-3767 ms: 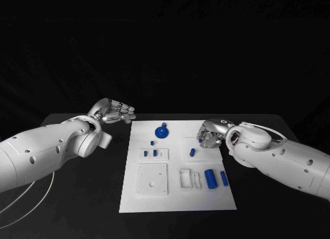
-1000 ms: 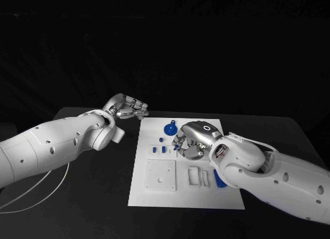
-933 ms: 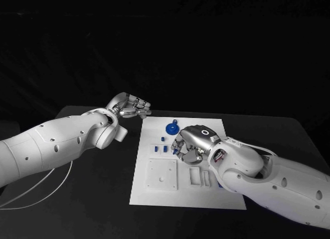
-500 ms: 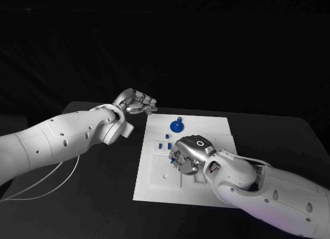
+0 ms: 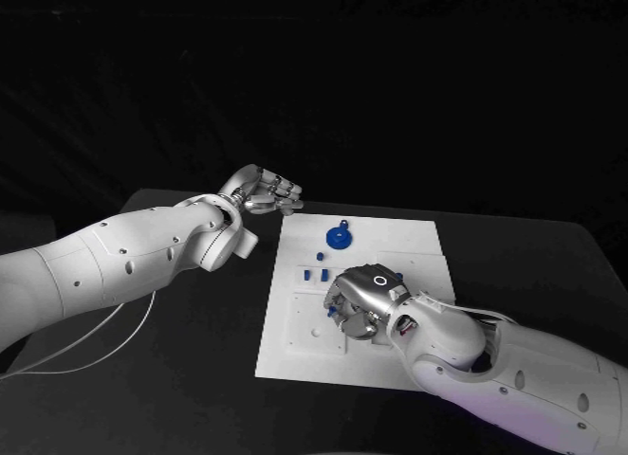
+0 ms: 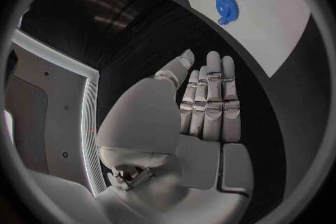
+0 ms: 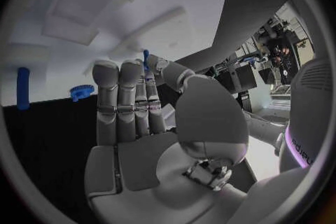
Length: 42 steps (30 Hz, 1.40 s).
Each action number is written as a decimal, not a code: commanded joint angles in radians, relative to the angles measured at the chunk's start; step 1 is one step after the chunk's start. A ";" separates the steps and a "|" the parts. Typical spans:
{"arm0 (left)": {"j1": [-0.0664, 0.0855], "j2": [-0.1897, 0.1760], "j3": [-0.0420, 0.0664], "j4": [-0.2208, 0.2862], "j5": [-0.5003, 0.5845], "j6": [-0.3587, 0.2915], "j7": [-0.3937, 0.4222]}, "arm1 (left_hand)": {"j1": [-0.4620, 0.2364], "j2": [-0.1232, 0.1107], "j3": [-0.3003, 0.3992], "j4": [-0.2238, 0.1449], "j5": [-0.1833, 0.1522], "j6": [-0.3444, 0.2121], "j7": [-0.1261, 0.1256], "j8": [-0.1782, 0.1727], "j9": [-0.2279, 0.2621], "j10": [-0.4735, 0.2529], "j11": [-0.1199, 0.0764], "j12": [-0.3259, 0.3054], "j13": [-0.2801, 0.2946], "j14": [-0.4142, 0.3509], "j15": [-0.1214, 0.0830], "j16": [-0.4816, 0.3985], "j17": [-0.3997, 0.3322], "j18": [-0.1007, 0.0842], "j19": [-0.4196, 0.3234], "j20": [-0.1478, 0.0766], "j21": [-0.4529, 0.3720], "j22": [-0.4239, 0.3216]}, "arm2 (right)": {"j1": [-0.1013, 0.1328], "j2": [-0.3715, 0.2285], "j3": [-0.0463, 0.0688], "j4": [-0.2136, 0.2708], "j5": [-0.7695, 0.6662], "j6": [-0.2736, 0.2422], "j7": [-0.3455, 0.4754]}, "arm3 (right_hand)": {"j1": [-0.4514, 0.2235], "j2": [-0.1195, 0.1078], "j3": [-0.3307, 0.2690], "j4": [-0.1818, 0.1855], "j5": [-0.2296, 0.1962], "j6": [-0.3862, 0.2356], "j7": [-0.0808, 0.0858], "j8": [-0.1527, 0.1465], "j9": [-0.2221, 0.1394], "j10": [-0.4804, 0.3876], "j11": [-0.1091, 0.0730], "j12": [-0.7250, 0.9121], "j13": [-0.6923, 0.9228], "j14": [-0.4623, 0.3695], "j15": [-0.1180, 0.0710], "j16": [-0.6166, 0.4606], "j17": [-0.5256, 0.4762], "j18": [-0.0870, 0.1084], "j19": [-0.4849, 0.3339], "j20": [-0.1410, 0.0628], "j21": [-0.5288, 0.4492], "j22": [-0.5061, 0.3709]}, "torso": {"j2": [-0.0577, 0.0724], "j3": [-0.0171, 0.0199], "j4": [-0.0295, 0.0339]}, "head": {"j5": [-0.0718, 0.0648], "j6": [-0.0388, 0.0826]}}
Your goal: Assemble the parts on the task board
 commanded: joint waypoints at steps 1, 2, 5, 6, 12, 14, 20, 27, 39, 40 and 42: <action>0.001 0.001 0.001 0.000 0.002 0.001 0.001 | 0.001 0.010 0.000 -0.003 0.004 0.001 0.006 -0.001 -0.001 0.001 -0.001 0.002 0.000 0.002 0.000 -0.004 0.001 -0.016 0.003 0.002 0.001 0.001 | -0.003 -0.001 -0.003 -0.003 -0.040 -0.007 -0.020 | 0.002 -0.008 0.008 -0.003 0.004 0.008 0.002 0.003 0.001 0.009 0.000 0.003 0.000 0.006 0.000 -0.004 -0.002 0.016 0.012 -0.002 -0.004 0.011 | 0.000 -0.0001 -0.0004 | 0.001 -0.002; 0.001 0.001 0.001 -0.001 0.002 0.002 0.001 | 0.000 0.010 0.000 -0.001 0.004 0.000 0.006 -0.001 -0.001 -0.001 -0.001 0.002 0.000 0.002 0.000 -0.005 0.002 -0.016 0.003 0.003 0.000 0.000 | -0.004 -0.001 -0.003 -0.003 -0.041 -0.007 -0.021 | 0.002 -0.008 0.008 -0.003 0.004 0.008 0.002 0.003 0.001 0.009 0.000 0.003 0.000 0.006 0.000 -0.004 -0.002 0.016 0.012 -0.002 -0.004 0.011 | 0.000 -0.0002 -0.0005 | 0.001 -0.002; 0.001 0.001 0.001 -0.001 0.003 0.004 -0.001 | 0.000 0.010 0.000 -0.001 0.004 0.000 0.006 -0.001 -0.001 -0.001 -0.001 0.002 0.000 0.002 0.000 -0.005 0.002 -0.016 0.003 0.003 0.000 0.000 | -0.004 -0.002 -0.003 -0.002 -0.049 -0.013 -0.029 | 0.001 -0.010 0.011 -0.003 0.007 0.009 0.001 0.003 0.001 0.010 0.000 0.003 0.000 0.006 -0.001 -0.003 -0.001 0.016 0.014 -0.002 -0.004 0.016 | 0.000 -0.0005 -0.0001 | 0.001 -0.002; 0.001 0.001 0.001 -0.002 0.004 0.005 -0.001 | 0.000 0.010 0.000 -0.001 0.004 0.000 0.006 -0.001 -0.001 -0.001 -0.001 0.002 0.000 0.002 0.000 -0.005 0.002 -0.016 0.003 0.003 0.000 0.000 | -0.004 -0.002 -0.003 -0.002 -0.050 -0.014 -0.031 | 0.001 -0.010 0.011 -0.003 0.007 0.009 0.001 0.003 0.001 0.010 0.000 0.003 0.000 0.006 -0.001 -0.003 -0.001 0.016 0.014 -0.002 -0.004 0.017 | 0.000 -0.0002 0.0001 | 0.001 -0.002; 0.001 0.001 0.001 -0.003 0.004 0.007 -0.004 | -0.001 0.009 0.000 0.000 0.003 -0.002 0.006 -0.001 -0.001 -0.001 0.000 0.002 0.000 0.002 0.001 -0.005 0.002 -0.016 0.003 0.004 -0.001 -0.001 | -0.007 -0.005 -0.003 0.002 -0.060 -0.027 -0.043 | 0.000 -0.012 0.015 -0.004 0.008 0.011 0.000 0.003 0.000 0.012 -0.001 0.003 -0.001 0.005 -0.002 0.000 0.000 0.015 0.018 -0.003 -0.003 0.031 | 0.000 -0.0002 -0.0005 | 0.002 -0.002; 0.001 0.001 0.001 -0.004 0.005 0.008 -0.004 | -0.001 0.009 0.000 0.000 0.003 -0.002 0.006 -0.001 -0.001 -0.001 0.000 0.002 0.000 0.002 0.001 -0.005 0.002 -0.016 0.003 0.004 -0.001 -0.001 | -0.008 -0.007 -0.003 0.004 -0.061 -0.031 -0.045 | 0.000 -0.012 0.015 -0.004 0.006 0.012 0.000 0.003 0.000 0.012 -0.001 0.004 0.000 0.006 -0.002 0.001 0.001 0.015 0.018 -0.003 -0.004 0.033 | 0.000 0.0001 -0.0004 | 0.002 -0.002; 0.001 0.000 0.001 -0.007 0.007 0.009 -0.006 | -0.001 0.009 0.000 0.000 0.003 -0.002 0.006 -0.001 -0.001 -0.001 0.000 0.002 0.000 0.002 0.001 -0.005 0.002 -0.016 0.003 0.004 -0.001 -0.001 | -0.010 -0.014 -0.003 0.012 -0.064 -0.034 -0.046 | -0.001 -0.013 0.017 -0.004 0.004 0.013 0.000 0.003 0.000 0.013 -0.001 0.003 -0.001 0.005 -0.002 0.001 0.000 0.014 0.022 -0.003 0.001 0.045 | 0.000 0.0003 0.0001 | 0.005 -0.002; 0.001 0.000 0.001 -0.013 0.010 0.011 -0.008 | -0.001 0.009 0.000 0.000 0.003 -0.002 0.006 -0.001 -0.001 -0.001 0.000 0.002 0.000 0.002 0.001 -0.005 0.002 -0.016 0.003 0.004 -0.001 -0.001 | -0.012 -0.019 -0.003 0.022 -0.058 -0.030 -0.039 | -0.001 -0.014 0.017 -0.004 0.002 0.013 0.000 0.004 0.000 0.013 -0.001 0.004 -0.001 0.006 -0.002 0.002 0.000 0.014 0.022 -0.003 -0.001 0.049 | 0.000 0.0002 -0.0006 | 0.007 -0.002; 0.001 0.001 0.001 -0.014 0.012 0.014 -0.010 | -0.001 0.009 0.000 0.000 0.003 -0.002 0.006 -0.001 -0.001 -0.001 0.000 0.002 0.000 0.002 0.001 -0.005 0.002 -0.016 0.003 0.004 -0.001 -0.001 | -0.012 -0.012 -0.003 0.011 -0.056 0.011 -0.043 | -0.001 -0.012 0.015 -0.003 -0.001 0.012 0.001 0.003 -0.001 0.012 -0.001 0.003 -0.001 0.005 -0.002 0.002 -0.001 0.013 0.024 -0.003 -0.007 0.057 | 0.000 -0.0015 0.0000 | 0.006 -0.008; 0.001 0.001 0.001 -0.013 0.012 0.014 -0.010 | -0.001 0.009 0.000 0.000 0.003 -0.002 0.006 -0.001 -0.001 -0.001 0.000 0.002 0.000 0.002 0.001 -0.005 0.002 -0.016 0.003 0.004 -0.001 -0.001 | -0.012 -0.010 -0.003 0.009 -0.058 0.015 -0.045 | -0.001 -0.012 0.015 -0.003 -0.001 0.012 0.001 0.003 -0.001 0.012 -0.001 0.003 -0.001 0.005 -0.002 0.002 -0.001 0.013 0.024 -0.003 -0.007 0.057 | 0.000 -0.0015 0.0000 | 0.006 -0.008; 0.001 0.002 0.001 -0.013 0.013 0.015 -0.010 | -0.001 0.009 0.000 0.000 0.003 -0.002 0.006 -0.001 -0.001 -0.001 0.000 0.002 0.000 0.002 0.001 -0.005 0.002 -0.016 0.003 0.004 -0.001 -0.001 | -0.012 -0.006 -0.003 0.005 -0.061 0.022 -0.048 | -0.001 -0.012 0.015 -0.003 -0.001 0.012 0.001 0.003 -0.001 0.012 -0.001 0.003 -0.001 0.005 -0.002 0.002 -0.001 0.013 0.024 -0.003 -0.007 0.057 | 0.000 -0.0014 0.0004 | 0.006 -0.007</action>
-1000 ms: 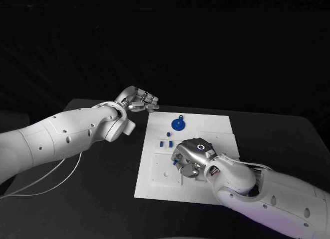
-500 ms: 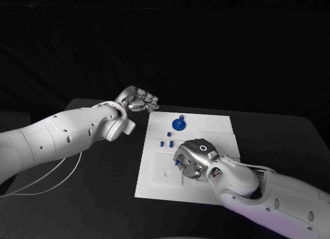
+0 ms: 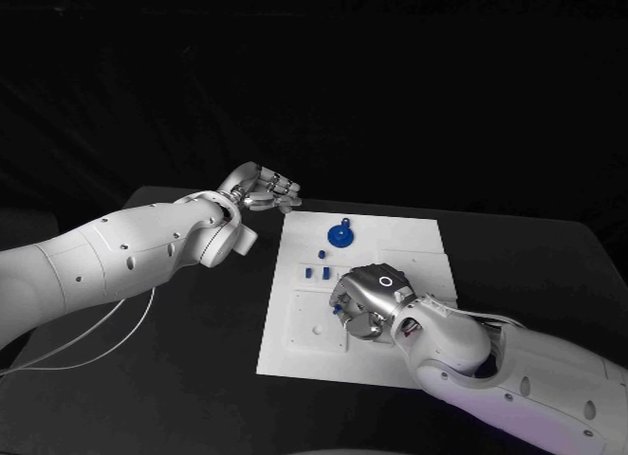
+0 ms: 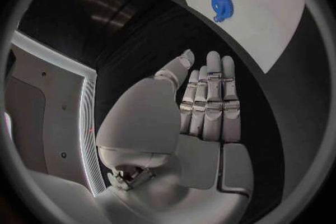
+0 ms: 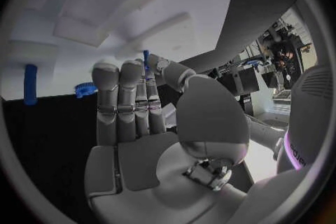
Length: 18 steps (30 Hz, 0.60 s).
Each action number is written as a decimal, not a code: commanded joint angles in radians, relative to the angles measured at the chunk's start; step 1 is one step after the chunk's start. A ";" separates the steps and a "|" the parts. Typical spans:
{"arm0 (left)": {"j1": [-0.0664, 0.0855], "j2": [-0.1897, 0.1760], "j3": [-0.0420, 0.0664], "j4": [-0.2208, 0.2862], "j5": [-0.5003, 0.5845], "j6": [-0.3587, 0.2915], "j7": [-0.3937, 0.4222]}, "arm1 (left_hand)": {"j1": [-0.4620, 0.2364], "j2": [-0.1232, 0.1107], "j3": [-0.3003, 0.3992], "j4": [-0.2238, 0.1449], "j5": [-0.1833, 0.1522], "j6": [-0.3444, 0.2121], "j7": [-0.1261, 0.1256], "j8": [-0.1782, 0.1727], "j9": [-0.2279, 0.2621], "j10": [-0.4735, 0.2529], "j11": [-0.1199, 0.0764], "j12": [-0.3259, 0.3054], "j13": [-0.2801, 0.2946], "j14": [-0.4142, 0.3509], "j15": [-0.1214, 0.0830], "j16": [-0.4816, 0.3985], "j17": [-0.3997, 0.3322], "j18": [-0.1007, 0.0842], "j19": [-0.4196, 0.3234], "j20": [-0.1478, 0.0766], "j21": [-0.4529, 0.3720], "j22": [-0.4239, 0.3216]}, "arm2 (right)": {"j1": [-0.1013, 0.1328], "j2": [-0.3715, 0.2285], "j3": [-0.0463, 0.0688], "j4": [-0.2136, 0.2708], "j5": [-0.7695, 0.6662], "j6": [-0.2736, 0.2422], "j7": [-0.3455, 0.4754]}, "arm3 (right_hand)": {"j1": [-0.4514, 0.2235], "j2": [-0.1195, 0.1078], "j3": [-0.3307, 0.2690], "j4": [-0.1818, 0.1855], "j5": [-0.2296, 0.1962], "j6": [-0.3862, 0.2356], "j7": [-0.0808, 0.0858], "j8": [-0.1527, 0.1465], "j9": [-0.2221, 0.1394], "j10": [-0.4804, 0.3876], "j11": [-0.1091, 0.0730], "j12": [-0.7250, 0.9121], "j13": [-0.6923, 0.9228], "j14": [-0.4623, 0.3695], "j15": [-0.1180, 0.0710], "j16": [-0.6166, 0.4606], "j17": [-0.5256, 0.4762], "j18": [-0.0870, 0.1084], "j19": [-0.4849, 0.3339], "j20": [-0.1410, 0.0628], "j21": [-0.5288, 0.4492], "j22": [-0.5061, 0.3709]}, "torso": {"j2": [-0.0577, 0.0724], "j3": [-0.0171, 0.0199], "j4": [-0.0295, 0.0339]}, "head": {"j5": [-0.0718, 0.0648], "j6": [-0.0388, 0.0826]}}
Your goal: Assemble the parts on the task board
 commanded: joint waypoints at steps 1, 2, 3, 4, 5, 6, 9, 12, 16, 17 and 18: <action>0.001 0.002 0.001 0.004 0.009 0.013 0.003 | -0.001 0.009 0.000 0.000 0.003 -0.002 0.006 -0.001 -0.001 -0.001 0.000 0.002 0.000 0.002 0.001 -0.005 0.001 -0.016 0.003 0.004 -0.001 -0.001 | -0.001 0.006 0.000 -0.005 -0.018 0.040 -0.012 | 0.010 0.001 0.004 0.002 -0.005 0.005 0.000 0.007 0.001 0.005 -0.001 0.004 0.000 0.003 -0.003 0.002 -0.001 0.013 0.006 0.000 -0.003 0.001 | 0.000 -0.0005 0.0006 | -0.001 0.000; 0.001 0.002 0.001 0.004 0.009 0.013 0.002 | -0.001 0.009 0.000 0.000 0.003 -0.002 0.006 -0.001 -0.001 -0.001 0.000 0.002 0.000 0.002 0.001 -0.005 0.001 -0.016 0.003 0.004 -0.001 -0.001 | -0.001 0.008 0.000 -0.007 -0.019 0.044 -0.013 | 0.010 0.002 0.002 0.001 -0.006 0.005 0.000 0.007 0.001 0.004 -0.001 0.004 0.000 0.003 -0.003 0.002 -0.001 0.012 0.006 0.001 -0.005 0.004 | 0.000 -0.0005 0.0009 | -0.001 0.000; 0.001 0.003 0.001 0.005 0.009 0.014 0.002 | -0.001 0.009 0.000 0.000 0.003 -0.002 0.006 -0.001 -0.001 -0.001 0.000 0.002 0.000 0.002 0.001 -0.005 0.001 -0.016 0.003 0.004 -0.001 -0.001 | -0.001 0.009 0.000 -0.008 -0.020 0.047 -0.014 | 0.010 0.002 0.002 0.001 -0.006 0.005 0.000 0.007 0.001 0.004 -0.001 0.004 0.000 0.003 -0.003 0.002 -0.001 0.012 0.006 0.001 -0.005 0.004 | 0.000 -0.0005 0.0011 | -0.001 0.001; 0.001 0.003 0.001 0.005 0.009 0.014 0.002 | -0.001 0.009 0.000 0.000 0.003 -0.002 0.006 -0.001 -0.001 -0.001 0.000 0.002 0.000 0.002 0.001 -0.005 0.001 -0.016 0.003 0.004 -0.001 -0.001 | -0.001 0.012 0.000 -0.010 -0.021 0.053 -0.016 | 0.010 0.002 0.002 0.001 -0.006 0.005 0.000 0.007 0.001 0.004 -0.001 0.004 0.000 0.003 -0.003 0.002 -0.001 0.012 0.006 0.001 -0.005 0.004 | 0.000 -0.0003 0.0011 | -0.002 0.001; 0.001 0.002 0.001 0.006 0.009 0.015 0.001 | -0.001 0.009 0.000 0.000 0.003 -0.002 0.006 -0.001 -0.001 -0.001 0.000 0.002 0.000 0.002 0.001 -0.005 0.001 -0.016 0.003 0.004 -0.001 -0.001 | -0.001 0.013 -0.001 -0.012 -0.022 0.057 -0.017 | 0.010 0.002 0.002 0.001 -0.006 0.005 0.000 0.007 0.001 0.004 -0.001 0.004 0.000 0.003 -0.003 0.002 -0.001 0.012 0.006 0.001 -0.005 0.004 | 0.000 -0.0003 0.0010 | -0.002 -0.001; 0.001 0.002 0.001 0.007 0.009 0.015 0.001 | -0.001 0.009 0.000 0.000 0.003 -0.002 0.006 -0.001 -0.001 -0.001 0.000 0.002 0.000 0.002 0.001 -0.005 0.001 -0.016 0.003 0.004 -0.001 -0.001 | -0.001 0.016 -0.001 -0.014 -0.023 0.066 -0.020 | 0.010 0.003 0.001 -0.001 -0.005 0.005 0.000 0.007 0.001 0.003 0.000 0.004 0.000 0.002 -0.002 0.002 -0.001 0.012 0.006 0.001 -0.010 0.010 | 0.001 -0.0003 0.0008 | -0.003 -0.003; 0.001 0.002 0.001 0.008 0.007 0.015 0.000 | -0.001 0.009 0.000 0.000 0.003 -0.002 0.006 -0.001 -0.001 -0.001 0.000 0.002 0.000 0.002 0.001 -0.005 0.001 -0.016 0.003 0.004 -0.001 -0.001 | -0.001 0.020 -0.001 -0.020 -0.024 0.082 -0.027 | 0.009 0.005 -0.001 -0.001 -0.005 0.004 0.000 0.007 0.001 0.003 0.000 0.004 0.000 0.000 -0.001 0.001 -0.002 0.011 0.005 0.002 -0.013 0.012 | 0.000 -0.0006 0.0006 | -0.004 -0.004; 0.001 0.003 0.001 0.010 0.001 0.015 0.000 | -0.001 0.009 0.000 0.000 0.003 -0.002 0.006 -0.001 -0.001 -0.001 0.000 0.002 0.000 0.002 0.001 -0.005 0.001 -0.016 0.003 0.004 -0.001 -0.001 | -0.001 0.023 -0.002 -0.027 -0.023 0.092 -0.030 | 0.009 0.005 -0.001 -0.001 -0.005 0.003 0.000 0.007 0.001 0.002 0.000 0.004 0.000 -0.001 -0.001 0.000 -0.002 0.011 0.004 0.003 -0.015 0.012 | 0.000 -0.0007 0.0009 | -0.002 -0.005; 0.001 0.003 0.001 0.012 -0.004 0.017 0.000 | -0.001 0.009 0.000 0.000 0.003 -0.002 0.006 -0.001 -0.001 -0.001 0.000 0.002 0.000 0.002 0.001 -0.005 0.001 -0.016 0.003 0.004 -0.001 -0.001 | -0.001 0.030 -0.004 -0.032 -0.015 0.091 -0.028 | 0.007 0.006 -0.003 -0.001 -0.004 0.001 0.001 0.007 0.001 0.000 0.001 0.004 0.000 -0.001 0.000 -0.001 -0.004 0.011 0.005 0.003 -0.020 0.015 | 0.000 0.0002 0.0003 | 0.000 -0.008; 0.001 0.003 0.001 0.012 -0.005 0.017 0.000 | -0.001 0.009 0.000 0.000 0.003 -0.002 0.006 -0.001 -0.001 -0.001 0.000 0.002 0.000 0.002 0.001 -0.005 0.001 -0.016 0.003 0.004 -0.001 -0.001 | -0.001 0.032 -0.005 -0.033 -0.009 0.088 -0.025 | 0.006 0.007 -0.003 0.000 -0.005 -0.002 0.002 0.007 0.000 -0.003 0.001 0.004 -0.001 0.000 0.001 -0.003 -0.006 0.010 0.006 0.004 -0.022 0.016 | 0.000 0.0002 0.0003 | 0.000 -0.008; 0.001 0.003 0.001 0.012 -0.005 0.018 -0.001 | 0.000 0.010 0.001 0.001 0.004 -0.003 0.007 -0.001 -0.001 -0.001 0.000 0.002 0.000 0.002 0.001 -0.005 0.002 -0.016 0.003 0.004 0.000 -0.002 | -0.001 0.033 -0.006 -0.034 -0.003 0.086 -0.022 | 0.005 0.007 -0.005 0.002 -0.005 -0.008 0.004 0.006 -0.001 -0.009 0.003 0.003 -0.002 0.001 0.003 -0.003 -0.007 0.009 0.006 0.006 -0.021 0.017 | 0.000 0.0001 0.0001 | 0.000 -0.007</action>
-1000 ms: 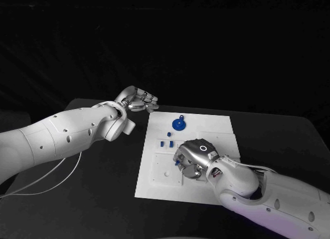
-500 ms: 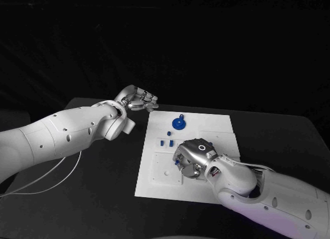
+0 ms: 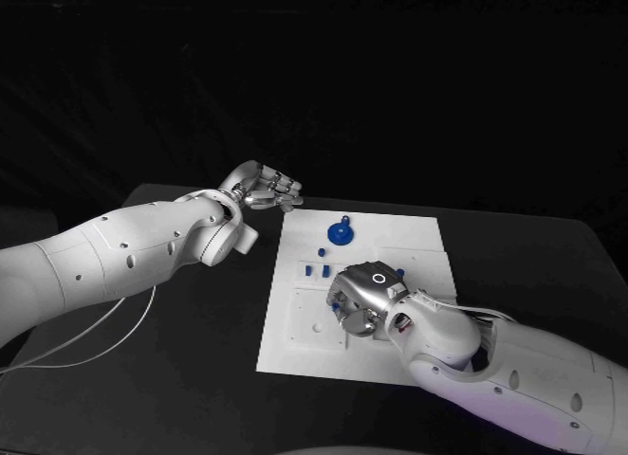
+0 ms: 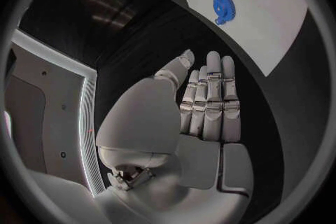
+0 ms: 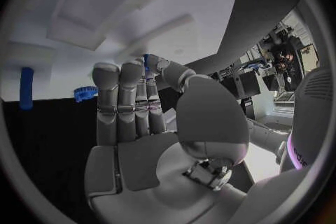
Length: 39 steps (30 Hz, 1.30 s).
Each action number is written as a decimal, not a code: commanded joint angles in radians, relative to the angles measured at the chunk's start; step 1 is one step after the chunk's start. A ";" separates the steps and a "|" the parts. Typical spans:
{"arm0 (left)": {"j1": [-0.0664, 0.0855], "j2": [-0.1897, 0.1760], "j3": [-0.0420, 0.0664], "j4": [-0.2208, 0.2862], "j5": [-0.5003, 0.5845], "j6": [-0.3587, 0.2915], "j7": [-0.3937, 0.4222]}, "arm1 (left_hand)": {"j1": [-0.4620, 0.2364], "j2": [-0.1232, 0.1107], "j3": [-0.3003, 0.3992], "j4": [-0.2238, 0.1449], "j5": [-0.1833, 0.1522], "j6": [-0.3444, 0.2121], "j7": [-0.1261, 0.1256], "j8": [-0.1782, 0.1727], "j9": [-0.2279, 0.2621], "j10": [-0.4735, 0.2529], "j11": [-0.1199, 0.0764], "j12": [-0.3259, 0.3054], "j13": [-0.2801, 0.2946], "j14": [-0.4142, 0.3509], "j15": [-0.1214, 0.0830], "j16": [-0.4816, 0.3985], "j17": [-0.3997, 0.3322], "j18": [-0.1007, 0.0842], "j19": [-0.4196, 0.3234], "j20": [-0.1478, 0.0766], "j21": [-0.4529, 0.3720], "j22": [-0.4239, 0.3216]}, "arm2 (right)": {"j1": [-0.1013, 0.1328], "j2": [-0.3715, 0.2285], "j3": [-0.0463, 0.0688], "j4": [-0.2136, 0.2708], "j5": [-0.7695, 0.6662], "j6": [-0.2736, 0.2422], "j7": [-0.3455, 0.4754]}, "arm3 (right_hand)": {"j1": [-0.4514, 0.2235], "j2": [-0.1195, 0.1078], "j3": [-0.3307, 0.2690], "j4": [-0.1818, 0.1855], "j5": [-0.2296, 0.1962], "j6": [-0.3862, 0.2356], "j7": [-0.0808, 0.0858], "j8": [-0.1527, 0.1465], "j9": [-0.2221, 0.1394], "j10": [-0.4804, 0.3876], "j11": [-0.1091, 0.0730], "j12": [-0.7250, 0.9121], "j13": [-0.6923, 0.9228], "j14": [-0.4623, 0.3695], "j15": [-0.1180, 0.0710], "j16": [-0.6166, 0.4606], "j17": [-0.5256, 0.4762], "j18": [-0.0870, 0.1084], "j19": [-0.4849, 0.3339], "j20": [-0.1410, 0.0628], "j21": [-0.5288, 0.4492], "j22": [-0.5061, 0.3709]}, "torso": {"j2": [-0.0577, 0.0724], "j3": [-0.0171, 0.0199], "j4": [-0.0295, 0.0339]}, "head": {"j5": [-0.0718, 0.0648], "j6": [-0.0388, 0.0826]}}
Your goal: Assemble the parts on the task board
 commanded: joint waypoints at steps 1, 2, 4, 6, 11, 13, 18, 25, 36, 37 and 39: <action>0.001 0.002 0.001 0.003 -0.004 0.014 0.003 | 0.001 0.010 0.001 0.002 0.004 -0.003 0.007 0.000 -0.001 -0.002 0.000 0.002 0.000 0.002 0.001 -0.006 0.002 -0.015 0.004 0.003 0.000 -0.005 | -0.005 0.004 -0.007 -0.010 0.009 0.041 -0.007 | 0.001 0.004 -0.007 0.004 -0.002 -0.010 0.003 0.003 -0.001 -0.013 0.004 0.003 -0.002 0.002 0.005 -0.003 -0.003 0.009 0.007 0.007 -0.004 0.003 | 0.000 0.0005 -0.0006 | 0.001 -0.001; 0.001 0.002 0.001 0.003 -0.005 0.014 0.003 | 0.001 0.010 0.001 0.002 0.004 -0.003 0.007 0.000 -0.001 -0.002 0.000 0.002 0.000 0.002 0.001 -0.006 0.002 -0.015 0.004 0.003 0.000 -0.005 | -0.005 0.005 -0.007 -0.010 0.017 0.036 -0.006 | -0.005 -0.003 -0.022 0.007 0.005 -0.021 0.006 0.002 -0.004 -0.026 0.007 0.004 -0.004 0.002 0.007 -0.003 -0.005 0.008 0.007 0.009 -0.007 0.002 | 0.000 0.0005 -0.0006 | 0.001 -0.001; 0.001 0.002 0.001 0.002 -0.005 0.014 0.002 | 0.001 0.010 0.001 0.002 0.004 -0.003 0.007 0.000 -0.001 -0.002 0.000 0.002 0.000 0.002 0.001 -0.006 0.002 -0.015 0.004 0.003 0.000 -0.005 | -0.005 0.005 -0.008 -0.009 0.033 0.018 -0.012 | 0.010 -0.010 -0.090 0.009 0.004 -0.051 0.013 0.003 -0.016 -0.043 0.011 0.003 -0.005 0.005 0.010 -0.001 -0.007 0.012 0.013 0.012 -0.003 0.007 | 0.000 0.0007 -0.0006 | 0.000 0.001; 0.001 0.002 0.001 0.002 -0.005 0.012 0.001 | 0.000 0.010 0.001 0.003 0.004 -0.005 0.007 -0.001 -0.001 -0.002 0.000 0.002 0.000 0.002 0.001 -0.006 0.002 -0.015 0.004 0.004 0.000 -0.006 | -0.005 0.003 -0.009 -0.008 0.048 -0.006 -0.021 | 0.013 -0.022 -0.144 0.012 -0.080 -0.079 0.011 0.001 -0.024 -0.061 0.013 0.003 -0.008 0.006 0.009 -0.001 -0.009 0.019 0.017 0.011 -0.001 0.009 | 0.000 0.0008 -0.0003 | -0.001 0.002; 0.001 0.001 0.001 0.002 -0.006 0.009 0.000 | 0.001 0.011 0.001 0.003 0.004 -0.005 0.007 0.000 -0.001 -0.001 0.000 0.002 0.000 0.001 0.001 -0.006 0.002 -0.015 0.003 0.004 0.000 -0.006 | -0.005 -0.004 -0.009 -0.007 0.078 -0.060 -0.029 | 0.008 -0.050 -0.227 0.049 -0.122 -0.133 0.005 0.003 -0.030 -0.128 0.033 0.003 -0.010 0.004 0.023 -0.011 -0.024 0.031 0.021 0.026 -0.051 -0.011 | 0.000 0.0005 -0.0014 | -0.002 0.003; 0.001 0.000 0.001 0.002 -0.006 0.009 -0.001 | 0.001 0.011 0.001 0.003 0.004 -0.005 0.007 0.000 -0.001 -0.001 0.000 0.002 0.000 0.001 0.001 -0.006 0.002 -0.015 0.003 0.004 0.000 -0.006 | -0.005 -0.008 -0.009 -0.003 0.091 -0.082 -0.030 | 0.010 -0.061 -0.247 0.061 -0.123 -0.154 -0.005 0.003 -0.030 -0.141 0.037 0.002 -0.010 0.005 0.025 -0.011 -0.030 0.035 0.024 0.029 -0.064 -0.016 | 0.000 0.0016 -0.0008 | -0.003 0.004; 0.001 -0.001 0.001 0.001 -0.007 0.009 -0.002 | 0.001 0.011 0.001 0.003 0.004 -0.005 0.007 0.000 -0.001 -0.001 0.000 0.002 0.000 0.001 0.001 -0.006 0.002 -0.015 0.003 0.004 0.000 -0.006 | -0.005 -0.025 -0.009 0.017 0.112 -0.128 -0.032 | 0.023 -0.075 -0.281 0.081 -0.122 -0.177 -0.013 0.002 -0.029 -0.149 0.039 0.003 -0.008 0.007 0.027 -0.009 -0.039 0.041 0.034 0.031 -0.084 -0.019 | 0.000 0.0017 -0.0021 | -0.006 0.004; 0.001 -0.002 0.001 -0.003 -0.007 0.010 -0.002 | 0.002 0.010 0.002 0.003 0.004 -0.006 0.007 0.000 -0.001 -0.002 0.000 0.002 0.000 0.002 0.001 -0.006 0.003 -0.015 0.003 0.003 0.000 -0.005 | -0.005 -0.062 0.009 0.057 0.125 -0.155 -0.036 | 0.037 -0.076 -0.297 0.084 -0.120 -0.180 -0.010 0.003 -0.027 -0.141 0.037 0.003 -0.007 0.009 0.025 -0.005 -0.044 0.042 0.041 0.031 -0.086 -0.011 | 0.000 0.0014 -0.0019 | -0.011 0.009; 0.001 -0.006 0.001 -0.009 0.005 0.014 0.001 | 0.002 0.010 0.002 0.003 0.004 -0.006 0.007 0.000 -0.001 -0.002 0.000 0.002 0.000 0.002 0.001 -0.006 0.003 -0.015 0.003 0.003 0.000 -0.005 | -0.004 -0.140 0.123 0.091 0.239 -0.073 -0.020 | 0.042 -0.074 -0.286 0.092 -0.097 -0.169 -0.001 0.002 -0.027 -0.115 0.029 0.003 -0.007 0.006 0.021 0.003 -0.044 0.027 0.045 0.026 -0.079 0.013 | -0.001 0.0015 -0.0031 | -0.029 0.017; 0.001 -0.007 0.001 -0.009 0.008 0.014 0.002 | 0.002 0.010 0.002 0.003 0.004 -0.006 0.007 0.000 -0.001 -0.002 0.000 0.002 0.000 0.002 0.001 -0.006 0.003 -0.015 0.003 0.003 0.000 -0.005 | -0.004 -0.148 0.140 0.086 0.256 -0.055 -0.019 | 0.042 -0.075 -0.285 0.092 -0.080 -0.170 0.002 0.003 -0.027 -0.117 0.029 0.003 -0.008 0.006 0.021 0.003 -0.044 0.027 0.044 0.025 -0.080 0.014 | -0.001 0.0013 -0.0029 | -0.029 0.017; 0.001 -0.009 0.001 -0.010 0.015 0.015 0.004 | 0.002 0.009 0.001 0.003 0.004 -0.005 0.007 0.000 -0.001 -0.001 0.000 0.002 0.000 0.002 0.000 -0.006 0.003 -0.015 0.004 0.003 0.001 -0.004 | -0.004 -0.163 0.175 0.067 0.299 -0.011 -0.023 | 0.028 -0.089 -0.321 0.097 -0.052 -0.187 -0.013 0.003 -0.029 -0.151 0.040 0.004 -0.008 0.005 0.026 0.003 -0.045 0.033 0.043 0.027 -0.097 0.012 | -0.001 0.0017 -0.0027 | -0.033 0.020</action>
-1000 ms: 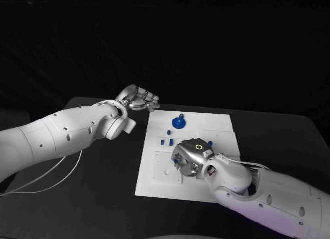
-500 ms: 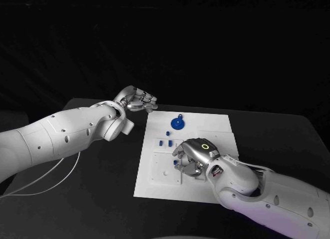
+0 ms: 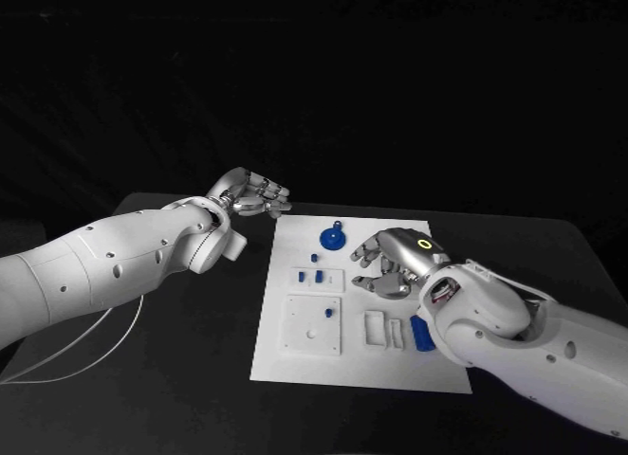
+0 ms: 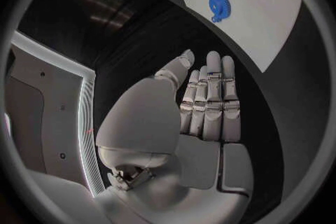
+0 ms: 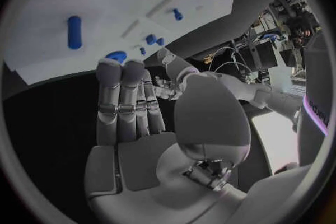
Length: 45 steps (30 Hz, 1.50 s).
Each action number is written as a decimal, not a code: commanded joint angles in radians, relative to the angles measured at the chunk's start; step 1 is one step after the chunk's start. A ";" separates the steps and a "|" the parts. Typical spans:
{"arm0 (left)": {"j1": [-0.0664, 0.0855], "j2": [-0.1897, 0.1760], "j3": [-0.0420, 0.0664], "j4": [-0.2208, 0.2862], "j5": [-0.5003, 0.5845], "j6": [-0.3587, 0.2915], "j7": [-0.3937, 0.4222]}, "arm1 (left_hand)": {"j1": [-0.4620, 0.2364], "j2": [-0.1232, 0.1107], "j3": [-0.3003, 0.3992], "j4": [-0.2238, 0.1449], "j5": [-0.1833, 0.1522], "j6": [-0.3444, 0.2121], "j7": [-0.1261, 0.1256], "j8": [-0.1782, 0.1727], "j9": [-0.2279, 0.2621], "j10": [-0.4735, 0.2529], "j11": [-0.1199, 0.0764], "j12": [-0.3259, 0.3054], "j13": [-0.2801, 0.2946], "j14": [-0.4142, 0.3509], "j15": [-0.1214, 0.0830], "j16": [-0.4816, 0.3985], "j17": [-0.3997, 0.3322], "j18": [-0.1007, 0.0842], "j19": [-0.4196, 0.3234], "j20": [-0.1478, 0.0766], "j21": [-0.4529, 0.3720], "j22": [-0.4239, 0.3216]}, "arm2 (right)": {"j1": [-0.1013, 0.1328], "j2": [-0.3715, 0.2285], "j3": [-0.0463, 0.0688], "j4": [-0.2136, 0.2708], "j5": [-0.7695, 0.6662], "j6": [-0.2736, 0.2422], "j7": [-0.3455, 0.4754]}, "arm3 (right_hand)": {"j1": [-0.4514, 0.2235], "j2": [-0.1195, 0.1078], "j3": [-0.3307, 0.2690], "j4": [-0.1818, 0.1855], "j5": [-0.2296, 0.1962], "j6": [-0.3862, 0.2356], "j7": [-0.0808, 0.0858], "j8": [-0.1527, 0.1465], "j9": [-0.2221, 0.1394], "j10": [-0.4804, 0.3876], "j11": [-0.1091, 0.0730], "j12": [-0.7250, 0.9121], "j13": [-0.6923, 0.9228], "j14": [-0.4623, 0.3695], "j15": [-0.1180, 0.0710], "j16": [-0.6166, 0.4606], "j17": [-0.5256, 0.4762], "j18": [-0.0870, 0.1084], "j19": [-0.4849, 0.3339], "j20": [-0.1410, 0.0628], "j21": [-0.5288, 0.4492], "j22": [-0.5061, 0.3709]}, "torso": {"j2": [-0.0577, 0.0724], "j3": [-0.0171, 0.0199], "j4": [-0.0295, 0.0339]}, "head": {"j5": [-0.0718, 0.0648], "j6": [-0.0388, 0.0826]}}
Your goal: Assemble the parts on the task board
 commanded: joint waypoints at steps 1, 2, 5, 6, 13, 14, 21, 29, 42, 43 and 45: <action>0.001 0.000 0.001 0.000 0.017 0.013 0.011 | 0.002 0.009 0.001 0.003 0.004 -0.002 0.004 0.000 -0.001 -0.001 0.000 0.002 0.000 0.002 0.000 -0.006 0.002 -0.015 0.004 0.003 0.001 0.000 | -0.001 -0.018 0.027 -0.021 0.109 0.103 0.003 | -0.009 -0.013 -0.054 0.004 0.041 -0.035 -0.011 -0.002 -0.005 -0.051 0.017 0.002 -0.001 -0.006 0.011 0.004 -0.002 0.009 0.024 0.005 -0.026 -0.008 | 0.000 0.0000 0.0001 | -0.007 0.003; 0.001 -0.001 0.001 0.000 0.019 0.013 0.011 | 0.002 0.009 0.001 0.003 0.004 -0.002 0.004 0.000 -0.001 -0.001 0.000 0.002 0.000 0.002 0.000 -0.006 0.002 -0.015 0.004 0.003 0.001 0.000 | -0.001 -0.024 0.035 -0.028 0.115 0.115 0.002 | 0.009 0.011 -0.116 0.000 0.040 -0.047 -0.002 -0.002 -0.003 -0.067 0.021 0.004 0.004 -0.008 0.015 0.002 -0.006 0.020 0.024 0.014 -0.044 -0.013 | 0.000 0.0001 0.0003 | -0.006 0.004; 0.001 -0.003 0.001 0.000 0.023 0.016 0.012 | 0.002 0.009 0.001 0.003 0.004 -0.002 0.004 0.000 -0.001 -0.001 0.000 0.002 0.000 0.002 0.000 -0.006 0.002 -0.015 0.004 0.003 0.001 0.000 | 0.000 -0.043 0.056 -0.046 0.117 0.146 0.002 | 0.036 0.033 -0.235 0.007 0.035 -0.062 -0.015 -0.002 -0.003 -0.094 0.030 0.000 0.008 -0.013 0.022 0.004 -0.014 0.033 0.027 0.024 -0.084 -0.022 | 0.000 0.0000 0.0010 | -0.009 0.003; 0.001 -0.003 0.001 0.000 0.025 0.017 0.012 | 0.002 0.009 0.001 0.003 0.004 -0.002 0.004 0.000 -0.001 -0.001 0.000 0.002 0.000 0.002 0.000 -0.006 0.002 -0.015 0.004 0.003 0.001 0.000 | 0.001 -0.047 0.060 -0.050 0.115 0.153 0.003 | 0.040 0.032 -0.249 0.011 0.031 -0.066 -0.018 -0.002 -0.003 -0.102 0.032 0.001 0.009 -0.014 0.024 0.005 -0.016 0.035 0.027 0.026 -0.093 -0.024 | 0.001 0.0000 0.0006 | -0.009 0.004; 0.001 -0.002 0.001 -0.003 0.030 0.019 0.013 | 0.002 0.009 0.001 0.003 0.004 -0.002 0.004 0.000 -0.001 -0.001 0.000 0.002 0.000 0.002 0.000 -0.006 0.002 -0.015 0.004 0.003 0.001 0.000 | 0.001 -0.065 0.071 -0.069 0.096 0.205 0.021 | 0.059 0.022 -0.281 0.043 0.009 -0.089 -0.033 -0.002 -0.002 -0.144 0.043 0.000 0.013 -0.019 0.031 0.011 -0.025 0.044 0.030 0.033 -0.141 -0.031 | 0.001 -0.0014 0.0023 | -0.016 0.005; 0.001 -0.002 0.001 -0.003 0.030 0.020 0.013 | 0.002 0.009 0.001 0.003 0.004 -0.002 0.004 0.000 -0.001 -0.001 0.000 0.002 0.000 0.002 0.000 -0.006 0.002 -0.015 0.004 0.003 0.001 0.000 | 0.001 -0.067 0.072 -0.069 0.094 0.212 0.023 | 0.062 0.021 -0.283 0.048 0.009 -0.090 -0.033 -0.002 -0.002 -0.147 0.043 0.000 0.014 -0.020 0.032 0.012 -0.026 0.045 0.031 0.034 -0.145 -0.031 | 0.001 -0.0014 0.0023 | -0.016 0.005; 0.001 -0.002 0.001 -0.005 0.031 0.022 0.012 | 0.002 0.010 0.001 0.003 0.004 0.000 0.003 0.000 0.000 0.000 -0.001 0.002 0.000 0.002 0.001 -0.006 0.002 -0.015 0.003 0.003 0.000 0.000 | 0.001 -0.071 0.072 -0.068 0.085 0.261 0.033 | 0.068 0.023 -0.290 0.061 0.010 -0.092 -0.036 -0.002 -0.001 -0.150 0.044 0.000 0.018 -0.021 0.032 0.017 -0.030 0.046 0.036 0.035 -0.154 -0.025 | 0.001 -0.0021 0.0027 | -0.016 0.005; 0.001 -0.001 0.001 -0.007 0.032 0.024 0.011 | 0.002 0.010 0.001 0.003 0.004 0.000 0.003 0.000 0.000 0.000 -0.001 0.002 0.000 0.002 0.001 -0.006 0.002 -0.015 0.003 0.003 0.000 0.000 | 0.001 -0.063 0.068 -0.077 0.066 0.281 0.038 | 0.060 0.056 -0.227 0.030 -0.001 -0.052 -0.020 -0.002 -0.003 -0.079 0.025 -0.002 0.006 -0.014 0.017 0.021 -0.031 0.022 0.044 0.020 -0.114 -0.003 | 0.001 -0.0031 0.0040 | -0.019 0.006; 0.001 -0.002 0.000 -0.007 0.032 0.030 0.008 | 0.003 0.012 0.001 0.003 0.004 0.003 0.002 0.000 -0.001 0.000 -0.001 0.002 0.000 0.006 -0.001 -0.003 0.003 -0.013 0.014 0.001 0.005 0.009 | 0.001 -0.039 0.044 -0.108 0.032 0.273 0.040 | 0.006 0.041 0.077 -0.007 -0.040 0.018 0.007 -0.003 -0.004 0.010 -0.003 -0.001 0.000 -0.007 -0.001 0.021 -0.023 -0.001 0.045 0.000 -0.072 0.010 | 0.001 0.0002 0.0025 | -0.014 0.005; 0.001 -0.002 0.000 -0.007 0.032 0.030 0.007 | 0.003 0.012 0.001 0.003 0.004 0.003 0.002 0.000 -0.001 0.000 -0.001 0.002 0.000 0.006 -0.001 -0.003 0.003 -0.013 0.014 0.001 0.005 0.009 | 0.001 -0.036 0.043 -0.110 0.031 0.269 0.040 | 0.002 0.040 0.090 -0.007 -0.040 0.021 0.008 -0.002 -0.004 0.012 -0.004 -0.001 0.000 -0.006 -0.002 0.021 -0.022 -0.002 0.045 -0.001 -0.071 0.011 | 0.001 -0.0001 0.0026 | -0.014 0.006; 0.000 -0.003 0.000 -0.007 0.032 0.030 0.007 | 0.003 0.012 0.001 0.003 0.004 0.003 0.002 0.000 -0.001 0.000 -0.001 0.002 0.000 0.006 -0.001 -0.003 0.003 -0.013 0.014 0.001 0.005 0.009 | 0.001 -0.033 0.041 -0.113 0.032 0.256 0.042 | -0.003 0.042 0.101 -0.004 -0.040 0.023 0.009 -0.002 -0.004 0.015 -0.005 -0.001 0.000 -0.006 -0.003 0.020 -0.021 -0.003 0.045 -0.003 -0.072 0.010 | 0.001 0.0001 0.0022 | -0.013 0.005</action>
